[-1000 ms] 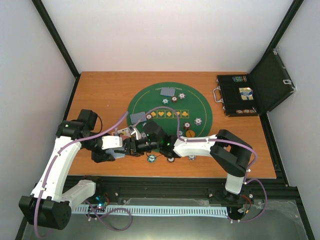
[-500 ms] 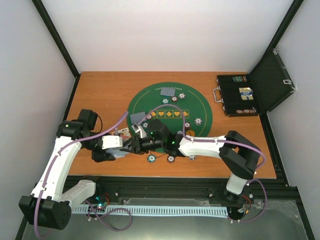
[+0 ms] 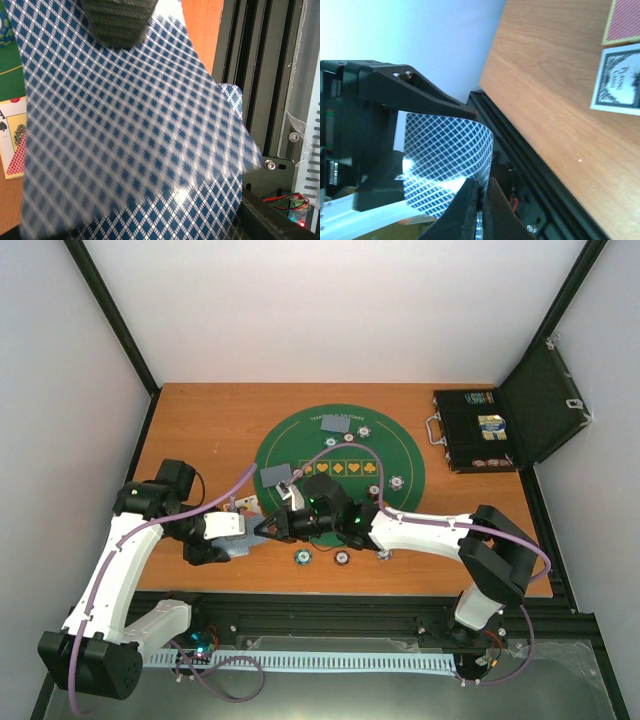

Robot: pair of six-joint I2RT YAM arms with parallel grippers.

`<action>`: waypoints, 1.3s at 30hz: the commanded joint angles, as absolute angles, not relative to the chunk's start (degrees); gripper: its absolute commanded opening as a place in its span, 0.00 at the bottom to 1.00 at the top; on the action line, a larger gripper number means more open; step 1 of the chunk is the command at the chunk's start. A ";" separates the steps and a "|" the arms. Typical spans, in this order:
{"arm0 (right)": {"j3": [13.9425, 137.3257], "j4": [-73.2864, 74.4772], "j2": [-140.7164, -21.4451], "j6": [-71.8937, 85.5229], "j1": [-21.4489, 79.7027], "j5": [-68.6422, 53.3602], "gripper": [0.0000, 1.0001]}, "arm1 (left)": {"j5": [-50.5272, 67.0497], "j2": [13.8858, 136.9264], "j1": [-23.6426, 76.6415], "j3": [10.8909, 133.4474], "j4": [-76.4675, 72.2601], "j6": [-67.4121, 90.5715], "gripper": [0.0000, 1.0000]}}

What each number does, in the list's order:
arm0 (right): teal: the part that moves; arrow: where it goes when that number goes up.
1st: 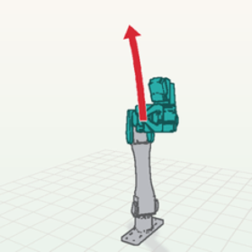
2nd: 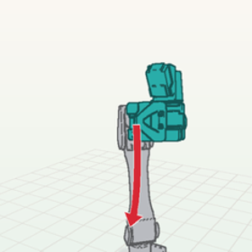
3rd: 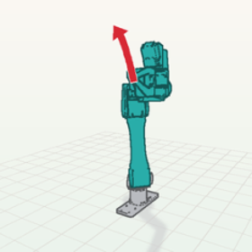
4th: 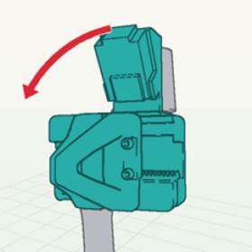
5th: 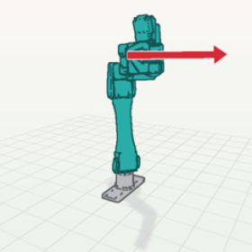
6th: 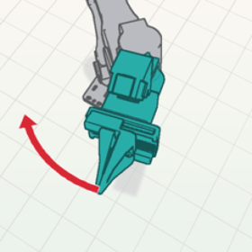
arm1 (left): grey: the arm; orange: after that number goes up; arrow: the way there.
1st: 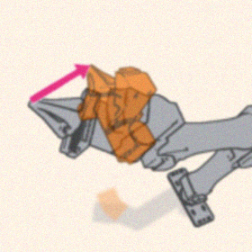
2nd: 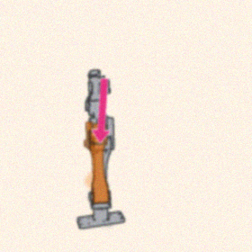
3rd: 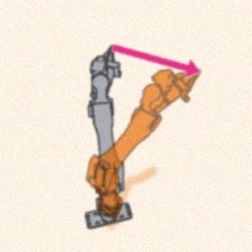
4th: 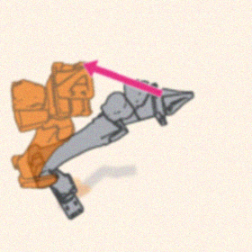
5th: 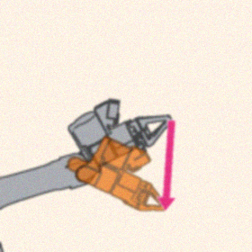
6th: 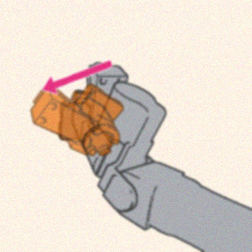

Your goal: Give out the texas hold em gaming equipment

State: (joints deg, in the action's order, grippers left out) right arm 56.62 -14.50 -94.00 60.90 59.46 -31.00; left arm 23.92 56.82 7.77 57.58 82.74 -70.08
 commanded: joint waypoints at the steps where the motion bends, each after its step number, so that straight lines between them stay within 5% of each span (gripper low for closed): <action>1: 55.32 -8.74 -92.39 59.45 58.52 -28.66 0.03 | 26.53 55.65 8.01 57.92 82.57 -70.49 0.03; 11: 53.48 -3.20 -86.79 56.30 53.76 -29.59 0.03 | 25.91 55.76 7.93 57.92 82.89 -70.58 0.03; 21: 46.08 11.31 -78.96 43.88 36.91 -31.13 0.03 | 25.38 55.76 7.97 58.29 83.46 -70.84 0.03; 39: 45.85 13.32 -87.86 36.76 26.37 -32.80 0.03 | 24.99 56.01 7.96 58.54 83.68 -71.02 0.03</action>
State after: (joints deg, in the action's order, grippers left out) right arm 45.47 15.94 -85.60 37.10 26.85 -30.81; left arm 23.99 56.51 7.77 57.36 82.78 -70.11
